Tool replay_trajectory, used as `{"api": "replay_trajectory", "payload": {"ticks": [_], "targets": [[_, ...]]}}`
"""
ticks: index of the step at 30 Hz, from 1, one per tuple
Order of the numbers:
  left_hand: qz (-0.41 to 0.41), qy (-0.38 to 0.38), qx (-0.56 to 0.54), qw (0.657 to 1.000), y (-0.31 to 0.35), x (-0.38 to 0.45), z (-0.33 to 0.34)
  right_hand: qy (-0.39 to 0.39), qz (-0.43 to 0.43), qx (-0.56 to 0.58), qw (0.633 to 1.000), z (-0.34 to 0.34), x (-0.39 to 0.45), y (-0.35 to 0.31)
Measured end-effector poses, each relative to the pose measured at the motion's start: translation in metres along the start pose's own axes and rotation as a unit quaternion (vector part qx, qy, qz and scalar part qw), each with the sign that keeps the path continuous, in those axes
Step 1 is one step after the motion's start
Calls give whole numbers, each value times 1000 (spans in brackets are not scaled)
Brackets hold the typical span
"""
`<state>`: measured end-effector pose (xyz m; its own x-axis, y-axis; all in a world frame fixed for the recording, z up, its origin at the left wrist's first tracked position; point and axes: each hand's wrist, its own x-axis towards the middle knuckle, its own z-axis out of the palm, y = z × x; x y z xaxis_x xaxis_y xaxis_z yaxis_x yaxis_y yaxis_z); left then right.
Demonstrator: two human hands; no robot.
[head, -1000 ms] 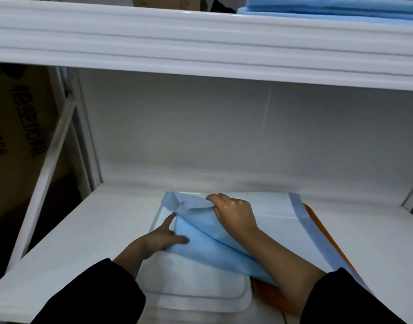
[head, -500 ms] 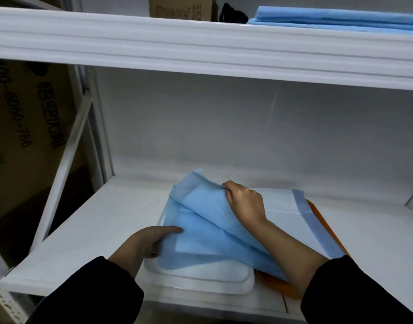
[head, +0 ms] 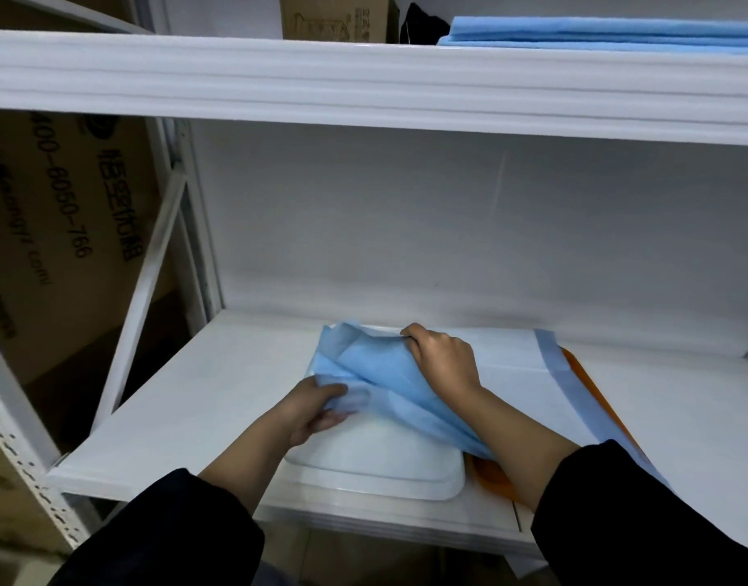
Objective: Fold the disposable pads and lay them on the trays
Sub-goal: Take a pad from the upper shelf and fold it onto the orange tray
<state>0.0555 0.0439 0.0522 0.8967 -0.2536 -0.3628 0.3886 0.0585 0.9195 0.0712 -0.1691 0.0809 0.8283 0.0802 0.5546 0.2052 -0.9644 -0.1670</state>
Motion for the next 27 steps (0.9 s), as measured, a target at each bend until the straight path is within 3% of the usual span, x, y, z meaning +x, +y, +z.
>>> {"api": "replay_trajectory", "payload": {"ticks": [4, 6, 10, 14, 18, 23, 27], "targets": [[-63, 54, -150, 985, 13, 5, -6, 54, -28, -1, 998, -8, 11, -6], [-101, 72, -130, 984, 4, 1, -19, 68, -74, -14, 995, -7, 8, -13], [-158, 107, 16, 981, -28, -14, -47, 5, -188, -108, 976, 5, -24, -36], [-195, 126, 75, 970, -53, -25, -60, -92, -257, -118, 955, 37, -70, -58], [-186, 151, 82, 968, -67, -29, -65, -170, -251, -130, 944, 59, -105, -64], [-195, 170, 96, 961, -68, -35, -69, -205, -223, -93, 949, 74, -120, -72], [-188, 166, 81, 965, -76, -39, -74, -215, -274, -143, 926, 80, -125, -74]]}}
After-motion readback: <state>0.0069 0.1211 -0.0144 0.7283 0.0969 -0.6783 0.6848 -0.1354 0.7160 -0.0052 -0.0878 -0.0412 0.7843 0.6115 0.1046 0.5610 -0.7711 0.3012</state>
